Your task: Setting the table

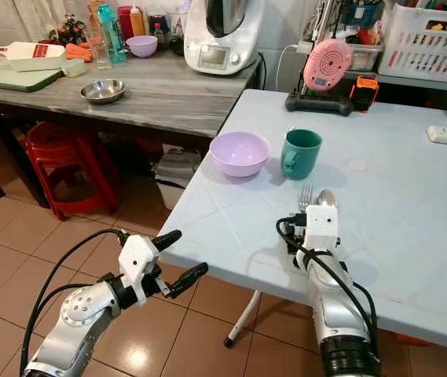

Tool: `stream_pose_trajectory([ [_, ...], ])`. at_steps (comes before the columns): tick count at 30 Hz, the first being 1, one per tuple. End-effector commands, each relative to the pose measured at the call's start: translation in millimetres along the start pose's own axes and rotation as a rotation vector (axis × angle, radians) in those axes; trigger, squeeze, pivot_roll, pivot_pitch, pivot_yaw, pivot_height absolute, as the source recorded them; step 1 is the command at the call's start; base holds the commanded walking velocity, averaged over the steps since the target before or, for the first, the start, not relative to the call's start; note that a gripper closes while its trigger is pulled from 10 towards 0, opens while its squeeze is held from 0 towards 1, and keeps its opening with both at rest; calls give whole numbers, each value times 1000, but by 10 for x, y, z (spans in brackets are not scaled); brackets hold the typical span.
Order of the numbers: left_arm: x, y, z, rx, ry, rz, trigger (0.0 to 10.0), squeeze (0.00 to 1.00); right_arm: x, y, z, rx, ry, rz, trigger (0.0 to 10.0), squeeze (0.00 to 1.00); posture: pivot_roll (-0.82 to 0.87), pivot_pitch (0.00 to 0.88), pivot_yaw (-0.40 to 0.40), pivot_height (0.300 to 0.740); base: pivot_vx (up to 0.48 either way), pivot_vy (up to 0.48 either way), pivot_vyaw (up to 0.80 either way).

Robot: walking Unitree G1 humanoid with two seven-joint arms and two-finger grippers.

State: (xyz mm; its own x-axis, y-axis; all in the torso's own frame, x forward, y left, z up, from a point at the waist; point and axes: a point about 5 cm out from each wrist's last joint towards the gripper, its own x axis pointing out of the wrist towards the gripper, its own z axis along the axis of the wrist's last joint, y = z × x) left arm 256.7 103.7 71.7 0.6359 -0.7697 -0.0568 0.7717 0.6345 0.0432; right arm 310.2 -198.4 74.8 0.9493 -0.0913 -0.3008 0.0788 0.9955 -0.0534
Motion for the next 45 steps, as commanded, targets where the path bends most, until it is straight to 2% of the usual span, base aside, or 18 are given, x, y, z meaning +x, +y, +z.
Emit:
stream_pose_trajectory([
  [1, 11, 10, 64, 23, -10, -18, 10000, 0, 12, -37, -66, 11, 40, -4, 0, 0, -46, 0, 19, 740, 0, 0, 0],
  [9, 12, 5, 76, 28, -10, -21, 10000, 0, 35, -85, -83, 28, 54, -3, 0, 0, -43, 0, 22, 740, 0, 0, 0],
  [10, 12, 6, 76, 30, -9, -22, 10000, 0, 38, -89, -85, 25, 57, -2, 2353, 0, -43, 0, 24, 740, 0, 0, 0],
  [11, 12, 6, 76, 30, -9, -22, 10000, 0, 38, -89, -85, 25, 57, -2, 2353, 0, -43, 0, 24, 740, 0, 0, 0],
  [12, 12, 6, 76, 31, -9, -22, 10000, 0, 39, -90, -86, 23, 58, -1, 8039, 0, -43, 0, 24, 740, 0, 0, 0],
  [13, 14, 6, 78, 33, -9, -22, 10000, 0, 38, -94, -86, 21, 59, -4, 10000, 0, -43, 0, 24, 740, 0, 0, 0],
  [17, 17, 8, 81, 38, -9, -24, 10000, 0, 20, -115, -85, 30, 48, -28, 10000, 0, -42, 0, 23, 740, 0, 0, 0],
  [18, 17, 10, 81, 39, -9, -23, 10000, 0, 7, -118, -76, 41, 35, -33, 10000, 588, -42, 0, 23, 740, 0, 0, 0],
  [19, 17, 10, 81, 39, -9, -23, 10000, 0, 3, -118, -74, 46, 32, -33, 10000, 588, -42, 0, 23, 740, 0, 0, 0],
  [20, 19, 9, 82, 39, -9, -23, 10000, 0, -13, -118, -84, 34, 34, -38, 10000, 1000, -43, 0, 24, 740, 0, 0, 0],
  [27, 23, 17, 89, 41, -13, -17, 10000, 0, -45, -135, -124, 57, 37, -50, 10000, 1000, -42, 0, 24, 740, 0, 0, 0],
  [30, 38, 118, 135, -50, -62, 97, 10000, 0, -87, -130, 1, 57, -40, -63, 10000, 1000, -41, 0, 25, 740, 0, 0, 0],
  [32, 55, 191, 172, -80, -85, 157, 10000, 0, -102, -118, 55, 57, -71, -59, 10000, 1000, -41, 0, 26, 740, 0, 0, 0],
  [33, 70, 282, 206, -129, -104, 224, 10000, 0, -127, -99, 129, 43, -115, -56, 10000, 1000, -43, 0, 26, 740, 0, 0, 0],
  [35, 77, 347, 235, -140, -112, 262, 10000, 0, -151, -72, 201, 37, -158, -48, 10000, 1000, -44, 0, 27, 740, 0, 0, 0],
  [39, 86, 395, 260, -122, -113, 279, 10000, 0, -181, 8, 362, -12, -252, -24, 10000, 1000, -47, 0, 32, 740, 0, 0, 0],
  [45, 120, 375, 276, -137, -128, 271, 10000, 0, -165, 45, 446, -33, -282, -20, 10000, 1000, -47, 0, 36, 740, 0, 0, 0],
])
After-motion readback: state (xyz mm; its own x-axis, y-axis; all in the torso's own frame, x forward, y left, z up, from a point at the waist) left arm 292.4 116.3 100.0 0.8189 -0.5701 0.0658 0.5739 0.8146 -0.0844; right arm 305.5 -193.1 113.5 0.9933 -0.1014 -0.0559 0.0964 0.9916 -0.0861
